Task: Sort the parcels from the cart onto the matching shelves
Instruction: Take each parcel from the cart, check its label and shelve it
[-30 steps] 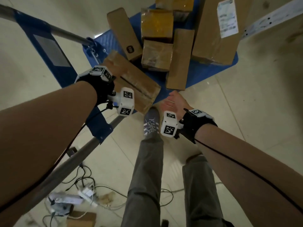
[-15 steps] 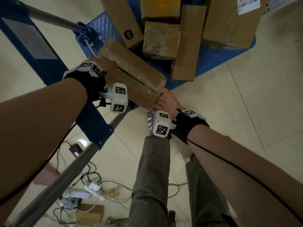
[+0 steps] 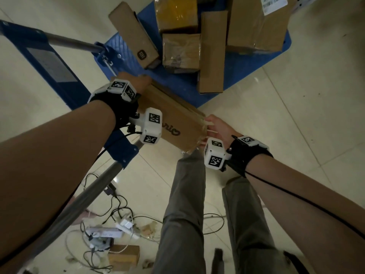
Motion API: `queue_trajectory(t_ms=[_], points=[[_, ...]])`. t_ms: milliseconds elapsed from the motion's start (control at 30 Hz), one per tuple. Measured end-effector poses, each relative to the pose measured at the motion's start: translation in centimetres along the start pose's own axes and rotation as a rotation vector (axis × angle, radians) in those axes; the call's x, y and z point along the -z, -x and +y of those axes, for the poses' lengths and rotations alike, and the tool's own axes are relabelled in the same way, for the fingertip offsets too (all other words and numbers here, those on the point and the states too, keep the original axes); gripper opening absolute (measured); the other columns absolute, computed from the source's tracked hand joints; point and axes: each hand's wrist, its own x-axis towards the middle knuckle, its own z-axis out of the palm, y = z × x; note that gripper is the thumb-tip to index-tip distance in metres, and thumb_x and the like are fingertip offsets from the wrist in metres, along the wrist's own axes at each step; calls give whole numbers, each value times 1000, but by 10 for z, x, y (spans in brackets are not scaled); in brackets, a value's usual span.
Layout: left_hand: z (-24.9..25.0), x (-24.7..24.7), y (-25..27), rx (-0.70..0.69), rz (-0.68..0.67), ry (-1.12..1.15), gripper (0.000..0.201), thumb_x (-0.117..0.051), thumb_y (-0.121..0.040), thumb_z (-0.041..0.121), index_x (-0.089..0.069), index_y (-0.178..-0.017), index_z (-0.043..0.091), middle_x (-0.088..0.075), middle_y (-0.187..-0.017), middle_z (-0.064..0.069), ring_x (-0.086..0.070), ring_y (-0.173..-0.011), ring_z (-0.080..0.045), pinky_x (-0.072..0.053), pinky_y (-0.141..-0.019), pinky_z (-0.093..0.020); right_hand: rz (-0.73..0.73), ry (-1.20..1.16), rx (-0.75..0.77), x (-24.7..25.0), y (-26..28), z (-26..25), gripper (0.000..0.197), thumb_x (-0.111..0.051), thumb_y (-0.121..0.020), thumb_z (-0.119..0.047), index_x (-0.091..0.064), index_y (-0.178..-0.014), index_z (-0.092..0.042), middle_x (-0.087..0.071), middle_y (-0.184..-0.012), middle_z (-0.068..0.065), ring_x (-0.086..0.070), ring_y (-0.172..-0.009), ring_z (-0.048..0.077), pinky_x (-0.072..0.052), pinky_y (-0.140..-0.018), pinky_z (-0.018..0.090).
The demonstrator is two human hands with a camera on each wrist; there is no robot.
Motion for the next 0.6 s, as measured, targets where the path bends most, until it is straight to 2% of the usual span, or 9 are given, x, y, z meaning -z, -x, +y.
queue_trajectory(t_ms=[67, 133, 267, 333, 400, 433, 467, 500, 600], points=[[3, -10, 1, -26, 11, -7, 60, -62, -88, 51, -62, -125, 4, -65, -112, -15, -50, -69, -21, -33, -52, -21, 75, 0, 31, 15, 5, 7, 36, -61, -93, -35, -62, -116, -8, -64, -106, 12, -60, -87, 28, -55, -84, 39], [9, -18, 11, -12, 6, -1, 48, -62, -85, 52, -64, -110, 11, -56, -81, -3, -41, -58, -12, -33, -47, -20, 109, -16, 38, 30, 9, 15, 42, -63, -92, -37, -58, -123, -9, -61, -108, 12, -60, -81, 26, -57, -74, 36], [10, -42, 32, -102, 1, 1, 25, -59, -84, 52, -54, -78, 29, -45, -64, 10, -41, -53, -7, -34, -38, -18, 153, -46, 22, 75, 11, 29, 31, -60, -95, -39, -58, -109, -12, -61, -93, 12, -55, -68, 25, -53, -53, 29], [2, -54, 14, -25, 80, -134, 36, -48, -98, 39, -59, -64, 39, -52, -61, 15, -51, -55, -6, -41, -46, -15, 139, -73, -22, 98, 19, 37, 40, -61, -92, -44, -56, -114, -11, -61, -94, 12, -56, -68, 27, -51, -42, 26], [22, -69, 33, 93, 165, -195, 57, -34, -107, 17, -68, -67, 38, -54, -72, 10, -56, -71, -10, -42, -73, -26, 152, -98, -25, 120, 22, 47, 50, -60, -92, -48, -53, -124, -10, -60, -105, 15, -57, -69, 28, -50, -40, 26], [16, -72, 56, -154, 66, -217, 46, -37, -107, 20, -65, -72, 32, -48, -71, 6, -52, -72, -13, -38, -75, -27, 164, -120, -17, 129, 25, 52, 53, -60, -93, -48, -51, -128, -10, -60, -113, 17, -58, -71, 29, -51, -40, 27], [29, -84, 89, -190, 56, 56, 39, -42, -105, 27, -56, -69, 24, -44, -68, 4, -47, -66, -12, -36, -72, -28, 175, -145, 1, 140, 24, 58, 53, -60, -94, -48, -49, -130, -10, -58, -120, 18, -59, -75, 30, -51, -39, 27], [61, -97, 115, -61, -37, 11, 41, -45, -104, 33, -47, -65, 20, -42, -65, 3, -42, -60, -10, -36, -68, -29, 186, -175, 10, 149, 27, 64, 54, -60, -95, -48, -47, -131, -11, -57, -125, 18, -60, -78, 31, -52, -41, 27], [80, -116, 142, -200, -109, 22, 47, -57, -95, 47, -48, -59, 18, -50, -60, -1, -51, -59, -15, -44, -68, -31, 187, -280, 33, 181, 27, 84, 63, -66, -91, -51, -49, -140, -14, -57, -136, 16, -60, -76, 31, -53, -45, 32]])
